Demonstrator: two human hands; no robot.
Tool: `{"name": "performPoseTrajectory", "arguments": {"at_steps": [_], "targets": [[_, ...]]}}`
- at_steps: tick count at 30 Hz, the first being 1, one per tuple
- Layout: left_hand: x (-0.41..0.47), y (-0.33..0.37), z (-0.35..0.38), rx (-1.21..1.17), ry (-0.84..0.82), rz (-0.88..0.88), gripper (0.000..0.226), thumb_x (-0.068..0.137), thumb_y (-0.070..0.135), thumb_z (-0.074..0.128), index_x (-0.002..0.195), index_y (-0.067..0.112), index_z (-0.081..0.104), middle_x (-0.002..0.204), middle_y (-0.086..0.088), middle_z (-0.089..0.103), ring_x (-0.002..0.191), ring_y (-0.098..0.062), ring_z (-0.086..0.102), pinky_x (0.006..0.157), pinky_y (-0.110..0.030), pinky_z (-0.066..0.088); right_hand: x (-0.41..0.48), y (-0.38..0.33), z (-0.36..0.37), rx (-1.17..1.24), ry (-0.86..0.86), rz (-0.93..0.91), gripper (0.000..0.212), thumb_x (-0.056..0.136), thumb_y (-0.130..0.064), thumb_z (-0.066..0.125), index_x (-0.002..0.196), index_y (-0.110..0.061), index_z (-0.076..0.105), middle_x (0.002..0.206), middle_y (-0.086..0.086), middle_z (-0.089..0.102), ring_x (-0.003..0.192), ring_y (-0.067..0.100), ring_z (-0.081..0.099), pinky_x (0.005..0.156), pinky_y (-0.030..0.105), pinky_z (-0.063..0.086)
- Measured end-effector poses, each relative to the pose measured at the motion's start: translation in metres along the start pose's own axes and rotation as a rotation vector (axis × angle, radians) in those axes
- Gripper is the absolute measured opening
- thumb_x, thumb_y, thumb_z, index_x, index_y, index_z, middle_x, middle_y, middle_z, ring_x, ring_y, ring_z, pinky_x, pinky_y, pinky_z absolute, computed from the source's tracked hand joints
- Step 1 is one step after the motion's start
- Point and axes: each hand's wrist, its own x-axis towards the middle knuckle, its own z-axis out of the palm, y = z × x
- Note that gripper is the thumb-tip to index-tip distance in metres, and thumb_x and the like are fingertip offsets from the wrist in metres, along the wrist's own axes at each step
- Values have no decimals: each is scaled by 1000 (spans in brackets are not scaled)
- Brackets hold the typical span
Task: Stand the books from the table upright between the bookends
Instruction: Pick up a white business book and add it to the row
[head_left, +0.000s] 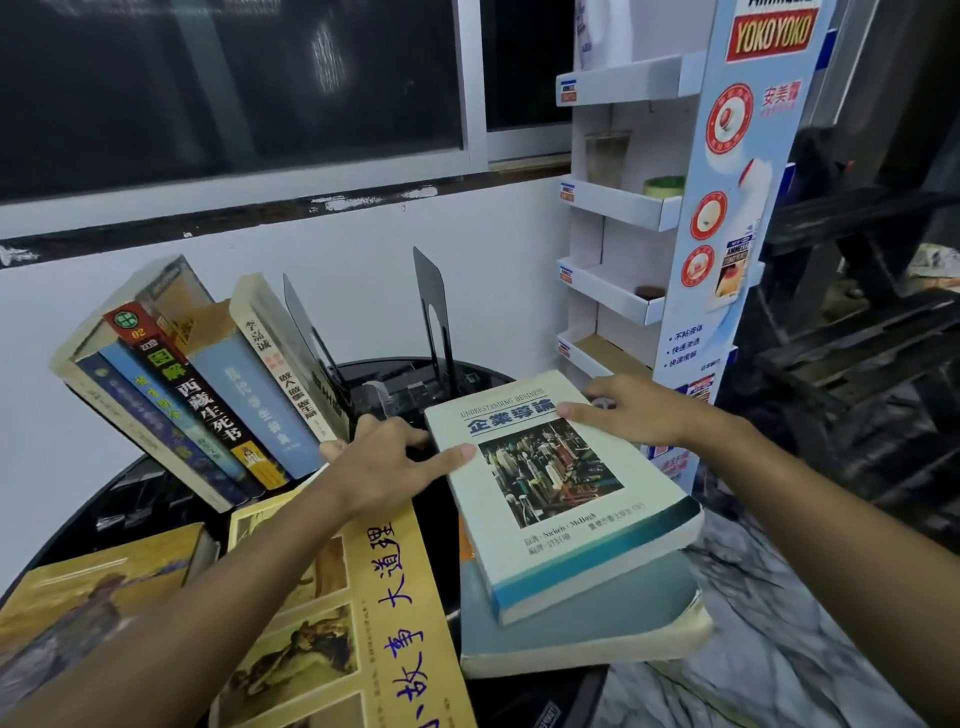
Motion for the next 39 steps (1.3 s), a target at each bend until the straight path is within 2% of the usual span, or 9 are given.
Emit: {"name": "performPoseTrajectory", "arguments": {"at_steps": [4,6,10,15,23,28,32,35,39], "targets": [[10,5,-7,-80,-61,34,21,82,82,44,80,70,62,86,8,68,104,-18,53,98,-43,40,-4,3,0,49,12,9,23,95,-59,53,84,-38,55,87,-18,68,79,1,67,55,11,42],[18,7,-12,-106,-94,46,25,83,77,46,84,63,67,95,13,67,101,-12,59,96,-38,42,-7,4,-1,79,15,5,22,94,-58,54,87,-38,57,90,-19,69,83,1,68,63,15,47],[28,8,-17,-109,-168,48,56,84,71,48,127,39,67,109,24,60,107,-2,58,91,-27,42,-8,8,-3,162,4,17,40,89,-62,59,109,-28,67,106,-15,75,98,4,70,92,38,56],[31,6,-18,-183,-136,10,59,79,71,60,123,33,68,117,20,67,110,-2,61,93,-27,44,-7,11,-2,182,54,11,58,79,-70,64,114,-23,67,107,-15,75,99,7,71,96,47,54],[22,13,-23,-362,11,23,64,69,71,75,118,29,66,122,16,67,117,-2,60,108,-38,46,-19,-5,-13,123,206,-70,47,83,-53,71,118,-22,62,116,-18,66,99,-6,60,81,19,48],[2,34,-39,-576,122,89,57,78,41,79,127,22,55,115,10,72,99,-1,71,84,-18,53,-33,-19,-30,323,245,-122,60,73,-49,79,119,-17,59,114,-7,74,95,16,74,81,46,62],[-13,48,-48,-753,157,158,53,90,21,70,136,15,45,125,-2,68,96,-22,76,66,-27,60,-46,-41,-46,366,294,-179,56,72,-40,79,116,-14,55,110,0,76,89,18,76,77,47,63],[-21,57,-58,-818,201,206,56,92,13,67,141,16,40,123,-6,68,99,-27,74,73,-43,63,-54,-55,-54,365,361,-213,59,72,-40,79,119,-15,54,113,-1,75,90,16,76,78,47,63],[-30,62,-69,-750,288,263,68,83,26,71,142,23,37,124,-3,68,99,-30,74,82,-57,59,-60,-69,-60,292,466,-273,53,78,-35,80,120,-16,54,118,-14,68,94,4,72,80,37,63]]}}
